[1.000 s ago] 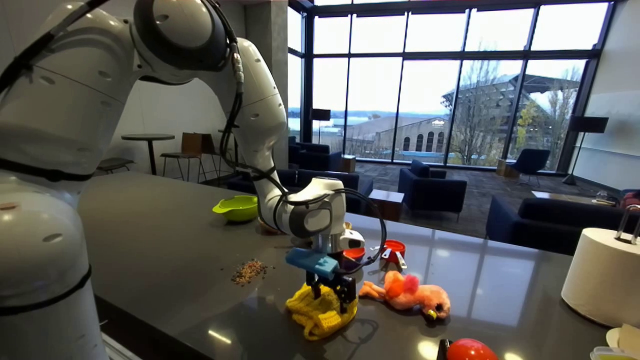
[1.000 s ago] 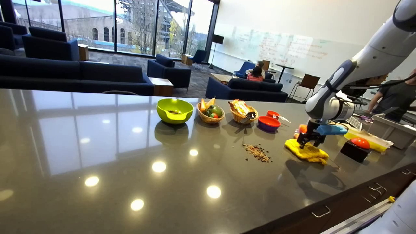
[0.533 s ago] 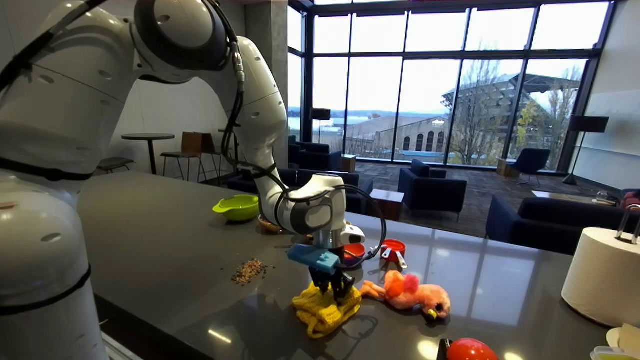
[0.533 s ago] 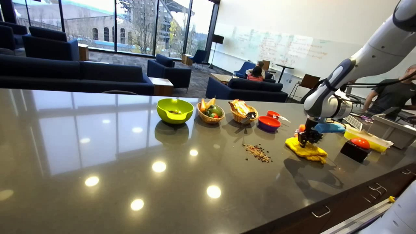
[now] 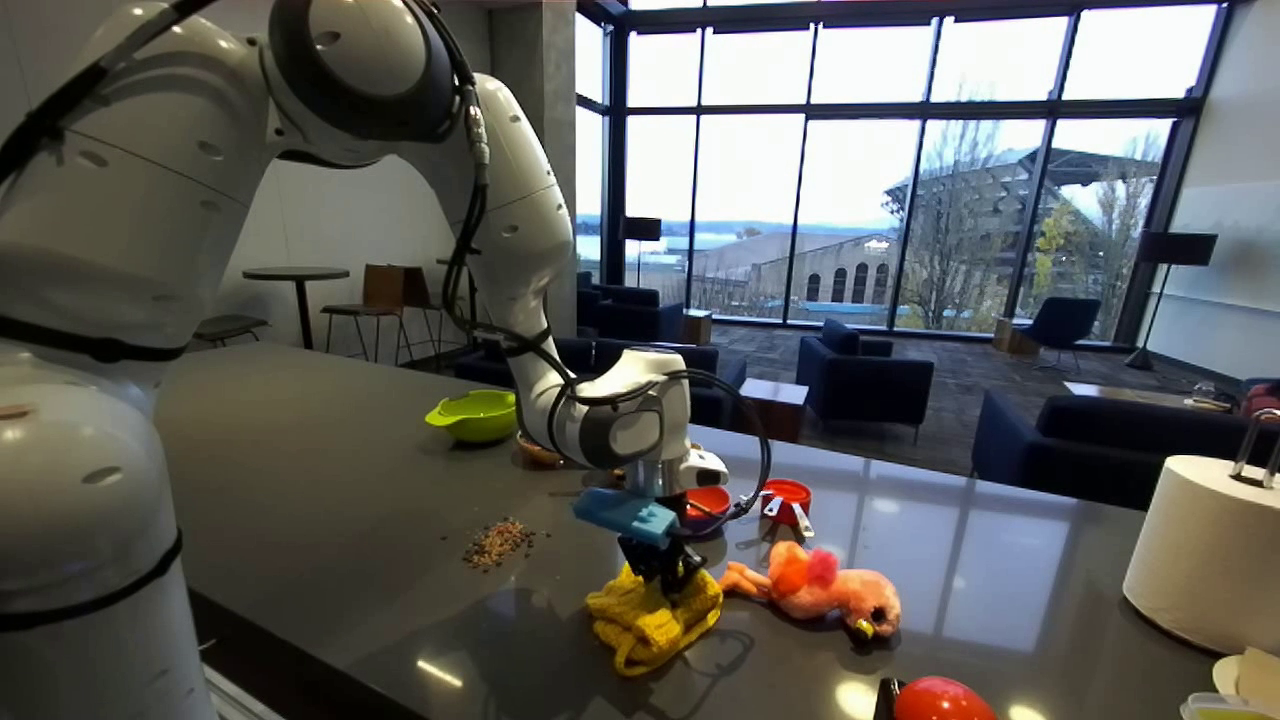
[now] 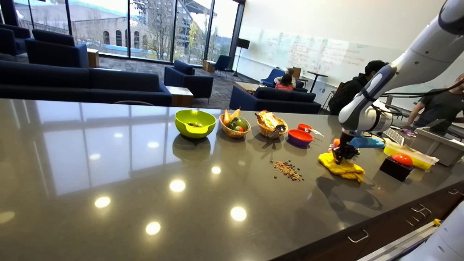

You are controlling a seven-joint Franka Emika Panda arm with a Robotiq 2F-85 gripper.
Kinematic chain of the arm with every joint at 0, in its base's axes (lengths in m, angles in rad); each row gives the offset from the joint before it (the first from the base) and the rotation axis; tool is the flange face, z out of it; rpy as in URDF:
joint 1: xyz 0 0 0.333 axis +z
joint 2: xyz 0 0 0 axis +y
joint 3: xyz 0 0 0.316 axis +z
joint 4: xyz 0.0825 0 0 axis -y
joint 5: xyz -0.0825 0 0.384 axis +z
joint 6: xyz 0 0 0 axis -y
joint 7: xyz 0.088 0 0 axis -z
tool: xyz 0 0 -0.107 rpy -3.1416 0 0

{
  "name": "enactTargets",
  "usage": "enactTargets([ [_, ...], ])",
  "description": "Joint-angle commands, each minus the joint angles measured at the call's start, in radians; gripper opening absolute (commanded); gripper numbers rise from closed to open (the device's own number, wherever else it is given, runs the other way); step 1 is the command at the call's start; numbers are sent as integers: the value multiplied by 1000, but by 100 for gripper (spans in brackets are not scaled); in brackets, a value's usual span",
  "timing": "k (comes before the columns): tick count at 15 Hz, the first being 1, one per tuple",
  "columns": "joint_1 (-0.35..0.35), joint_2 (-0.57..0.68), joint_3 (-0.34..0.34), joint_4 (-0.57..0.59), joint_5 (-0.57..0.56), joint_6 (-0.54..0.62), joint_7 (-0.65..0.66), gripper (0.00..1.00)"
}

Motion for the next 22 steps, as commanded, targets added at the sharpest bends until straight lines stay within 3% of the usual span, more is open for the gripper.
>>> enactTargets([
  [1, -2, 39, 17, -23, 18, 55, 5, 4],
  [9, 82, 45, -4, -52, -11, 121, 85, 4],
  [22, 305, 16, -98, -126, -90, 120, 327, 4],
])
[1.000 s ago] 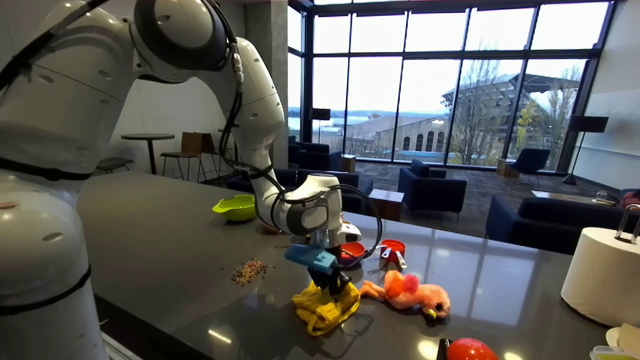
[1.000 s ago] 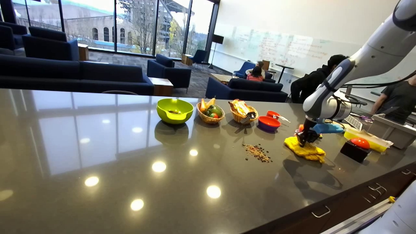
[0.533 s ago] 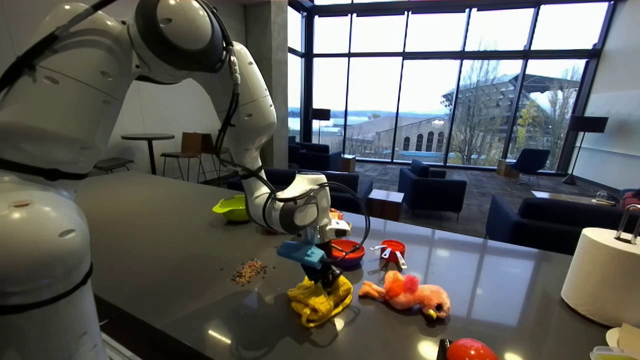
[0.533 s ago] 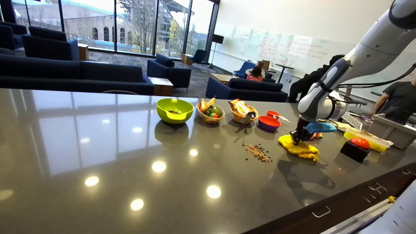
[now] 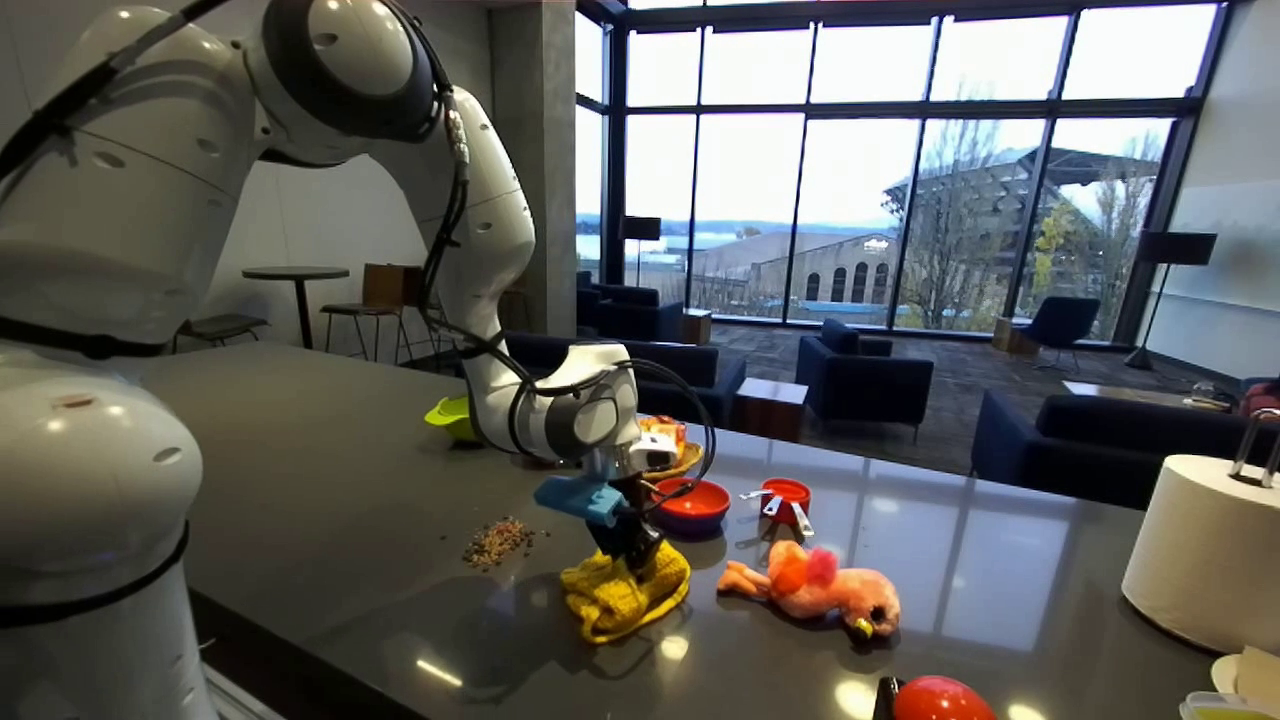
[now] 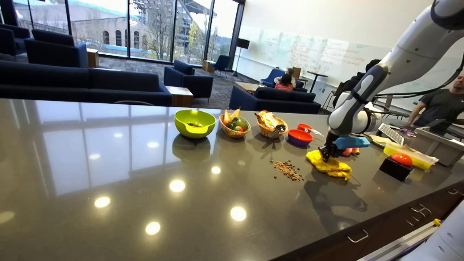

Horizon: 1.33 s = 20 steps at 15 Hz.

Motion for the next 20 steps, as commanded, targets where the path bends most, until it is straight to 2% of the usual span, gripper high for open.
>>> enactTargets([
  [1, 82, 22, -1, -64, -21, 11, 97, 4],
  [5, 139, 10, -6, -85, -44, 0, 142, 4],
  [10, 169, -6, 9, -116, -52, 4, 150, 4],
  [14, 219, 0, 5, -130, -65, 20, 195, 4],
  [20, 352, -1, -17, -156, -120, 19, 376, 4],
])
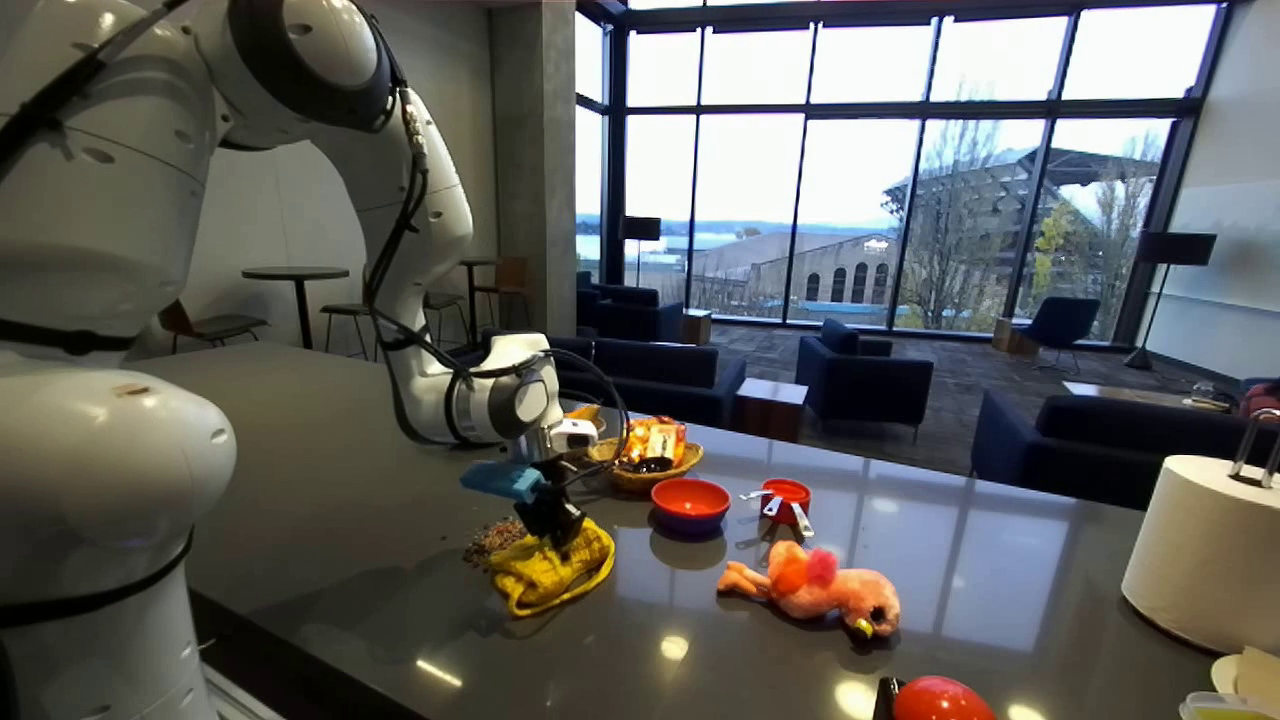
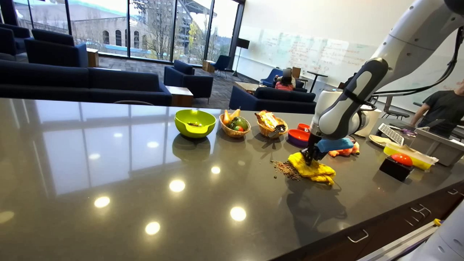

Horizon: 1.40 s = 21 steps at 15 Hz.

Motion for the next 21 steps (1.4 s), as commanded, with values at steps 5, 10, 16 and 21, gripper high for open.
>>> enactTargets([
  [5, 206, 25, -28, -99, -104, -43, 320, 4],
  [10, 224, 2, 67, -109, -107, -128, 447, 4],
  [16, 200, 3, 232, -105, -78, -164, 502, 4],
  [21, 203, 32, 322, -80, -68, -173, 539, 4],
])
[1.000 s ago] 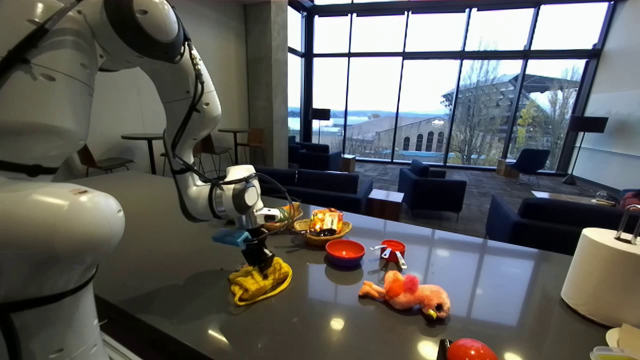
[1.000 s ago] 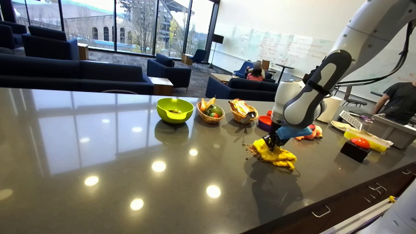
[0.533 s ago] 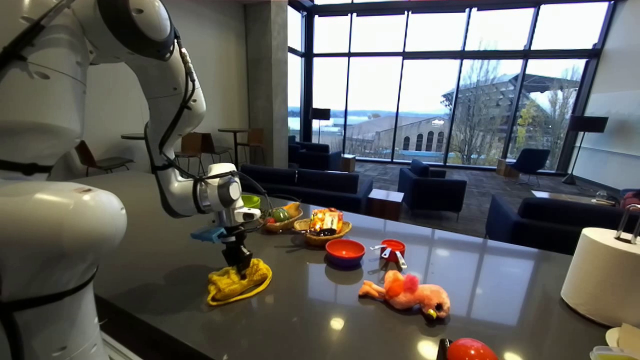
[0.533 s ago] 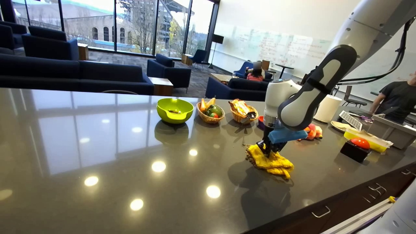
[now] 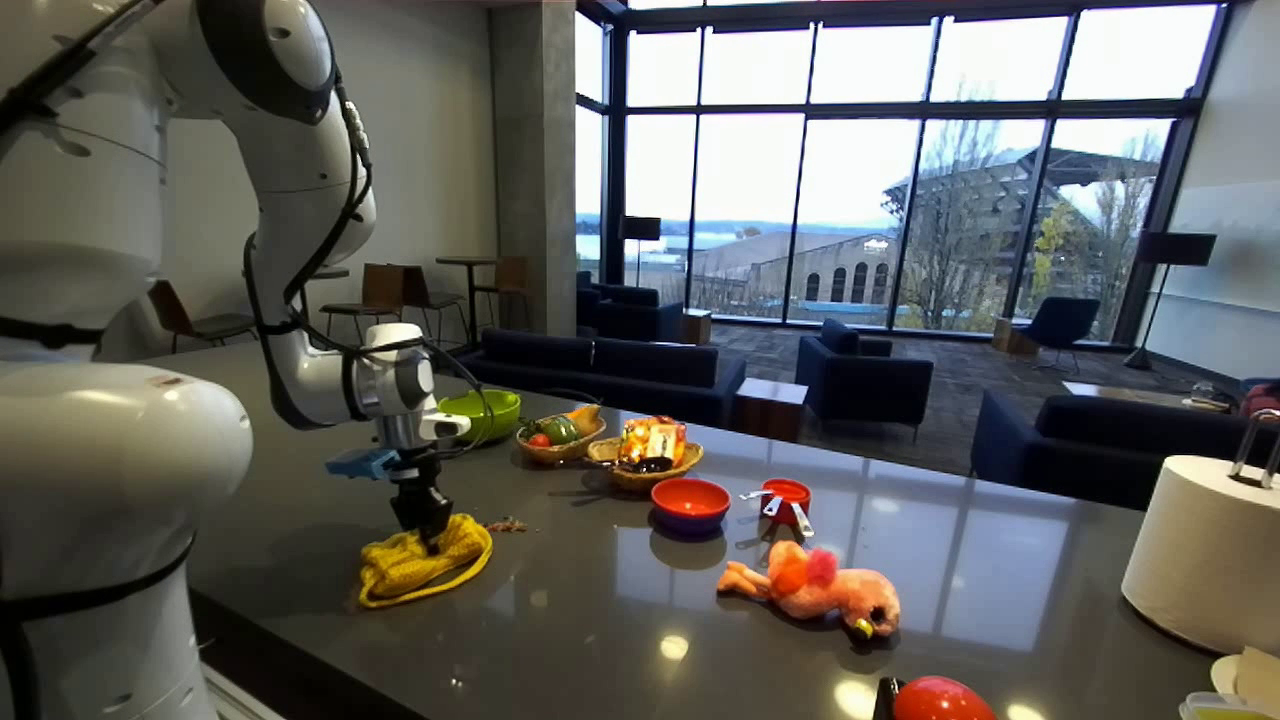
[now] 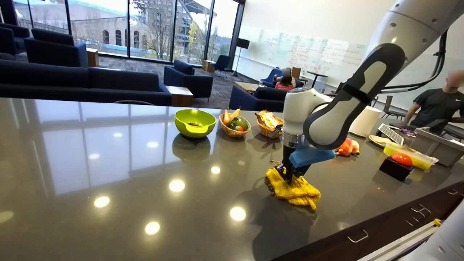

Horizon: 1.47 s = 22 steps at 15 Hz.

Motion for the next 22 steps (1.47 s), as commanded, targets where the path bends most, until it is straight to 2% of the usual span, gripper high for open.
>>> enactTargets([
  [1, 6, 125, 101, -9, 46, 65, 54, 4],
  [7, 18, 150, 173, 30, 70, 37, 67, 4],
  [14, 58, 199, 220, 118, 59, -12, 143, 4],
  [16, 70, 216, 221, 143, 39, -21, 163, 4],
  [19, 92, 226, 189, 152, -63, -35, 198, 4],
  [22, 70, 205, 180, 134, -109, -63, 192, 4],
])
